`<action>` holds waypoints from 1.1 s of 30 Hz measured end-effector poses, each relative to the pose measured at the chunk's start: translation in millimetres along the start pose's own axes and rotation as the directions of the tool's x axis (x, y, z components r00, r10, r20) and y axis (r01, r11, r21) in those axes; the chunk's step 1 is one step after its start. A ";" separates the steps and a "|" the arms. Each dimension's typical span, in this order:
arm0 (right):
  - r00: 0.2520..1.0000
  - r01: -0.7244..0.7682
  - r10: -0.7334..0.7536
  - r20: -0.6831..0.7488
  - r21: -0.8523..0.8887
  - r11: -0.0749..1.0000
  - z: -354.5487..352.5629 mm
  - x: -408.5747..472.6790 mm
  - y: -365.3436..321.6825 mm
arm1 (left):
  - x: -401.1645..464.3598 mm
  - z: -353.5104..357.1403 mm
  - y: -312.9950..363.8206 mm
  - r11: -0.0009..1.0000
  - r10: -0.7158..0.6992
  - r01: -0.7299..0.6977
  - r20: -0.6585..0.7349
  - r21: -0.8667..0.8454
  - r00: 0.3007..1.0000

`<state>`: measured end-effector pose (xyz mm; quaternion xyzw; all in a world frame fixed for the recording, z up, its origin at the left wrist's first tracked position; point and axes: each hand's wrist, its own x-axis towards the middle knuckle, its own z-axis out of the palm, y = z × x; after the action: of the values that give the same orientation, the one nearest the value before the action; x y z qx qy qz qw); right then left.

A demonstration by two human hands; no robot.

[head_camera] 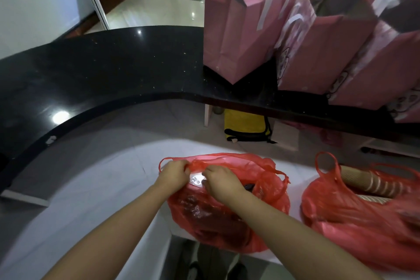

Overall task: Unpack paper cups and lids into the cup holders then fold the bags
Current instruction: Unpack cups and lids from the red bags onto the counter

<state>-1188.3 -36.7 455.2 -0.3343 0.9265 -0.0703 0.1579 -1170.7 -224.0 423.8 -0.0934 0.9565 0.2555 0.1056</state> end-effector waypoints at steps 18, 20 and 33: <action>0.852 -0.462 0.343 0.394 0.260 0.848 14.0 44.7 -0.6 | 30.7 11.9 -14.7 0.979 -0.171 0.184 0.132 -0.090 0.976; 0.850 -0.464 0.327 0.413 0.293 0.836 14.3 46.3 1.7 | 31.8 12.8 -19.5 0.961 -0.218 0.238 0.143 -0.144 0.965; 0.804 -0.558 0.329 0.495 0.436 0.706 18.5 37.1 15.4 | 20.6 16.8 -20.4 0.930 -0.240 0.280 0.184 -0.240 0.953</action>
<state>-1218.2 -49.1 425.1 -0.0414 0.8674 -0.2325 0.4379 -1183.2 -235.3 394.8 -0.2130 0.8823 0.3702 0.1978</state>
